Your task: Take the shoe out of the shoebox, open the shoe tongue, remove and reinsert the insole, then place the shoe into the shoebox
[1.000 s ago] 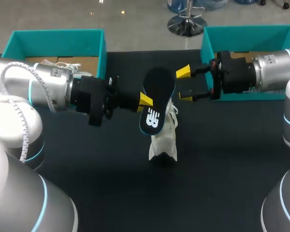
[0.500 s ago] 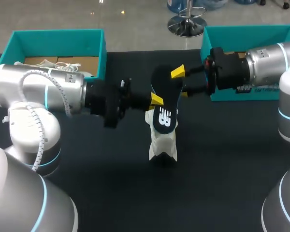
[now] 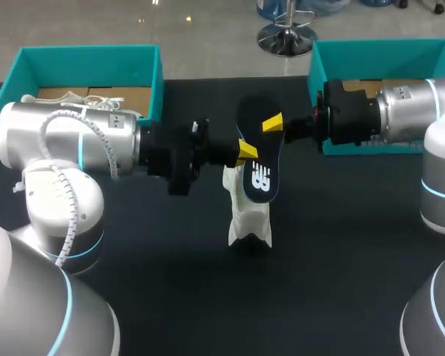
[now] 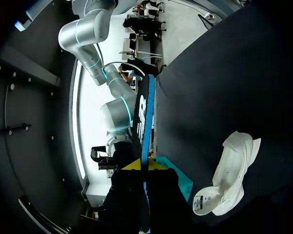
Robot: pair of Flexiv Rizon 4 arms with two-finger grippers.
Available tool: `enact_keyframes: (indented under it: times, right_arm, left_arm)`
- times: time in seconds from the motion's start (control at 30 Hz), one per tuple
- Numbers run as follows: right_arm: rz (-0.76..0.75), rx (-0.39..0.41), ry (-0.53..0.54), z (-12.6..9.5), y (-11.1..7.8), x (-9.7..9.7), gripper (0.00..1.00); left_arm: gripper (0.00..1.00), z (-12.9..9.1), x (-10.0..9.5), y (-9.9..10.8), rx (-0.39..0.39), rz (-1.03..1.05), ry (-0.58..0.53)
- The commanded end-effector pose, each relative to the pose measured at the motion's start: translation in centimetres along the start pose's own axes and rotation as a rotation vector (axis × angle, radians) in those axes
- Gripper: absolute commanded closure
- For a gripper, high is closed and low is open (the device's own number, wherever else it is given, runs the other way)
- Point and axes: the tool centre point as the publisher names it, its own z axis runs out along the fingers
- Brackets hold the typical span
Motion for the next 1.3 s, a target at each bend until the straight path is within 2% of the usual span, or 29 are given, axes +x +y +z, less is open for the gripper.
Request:
enact_keyframes:
  times: [0.03, 0.13, 0.17, 0.2, 0.23, 0.37, 0.7, 1.07, 1.3]
  right_arm:
    - [-0.006, -0.015, 0.004, 0.0, -0.5, 0.0, 1.0]
    - [-0.012, -0.022, 0.006, -0.2, -0.4, -0.1, 1.0]
    - [-0.012, -0.025, 0.006, -0.3, -0.4, -0.1, 1.0]
    - [-0.013, -0.03, 0.006, -0.4, -0.4, -0.2, 1.0]
    - [-0.01, -0.035, 0.009, -0.5, -0.4, -0.3, 1.0]
    - [-0.005, -0.03, 0.006, -0.8, -0.3, -0.8, 1.0]
    - [0.002, -0.019, -0.05, -1.3, 0.1, -2.2, 1.0]
    - [0.024, -0.008, -0.08, -0.8, 0.2, -3.6, 1.0]
    - [0.03, -0.003, -0.081, -0.5, -0.2, -4.0, 1.0]
  left_arm:
    - [1.0, 0.2, 0.1, -0.1, -0.008, 0.001, 0.001]
    - [1.0, 0.2, 0.2, 0.0, -0.008, 0.003, 0.016]
    - [0.74, 0.1, 0.2, 0.1, -0.01, 0.005, 0.022]
    - [0.33, 0.1, 0.1, 0.2, -0.012, 0.007, 0.022]
    - [0.0, 0.0, 0.0, 0.3, -0.012, 0.006, 0.027]
    - [0.0, -0.3, -0.3, 0.7, -0.01, 0.021, 0.065]
    - [0.0, -1.5, -1.6, 2.3, 0.011, 0.004, 0.305]
    - [0.0, -2.5, -3.1, 2.9, 0.059, -0.058, 0.68]
    - [0.0, -2.4, -4.3, 3.0, 0.064, -0.033, 0.861]
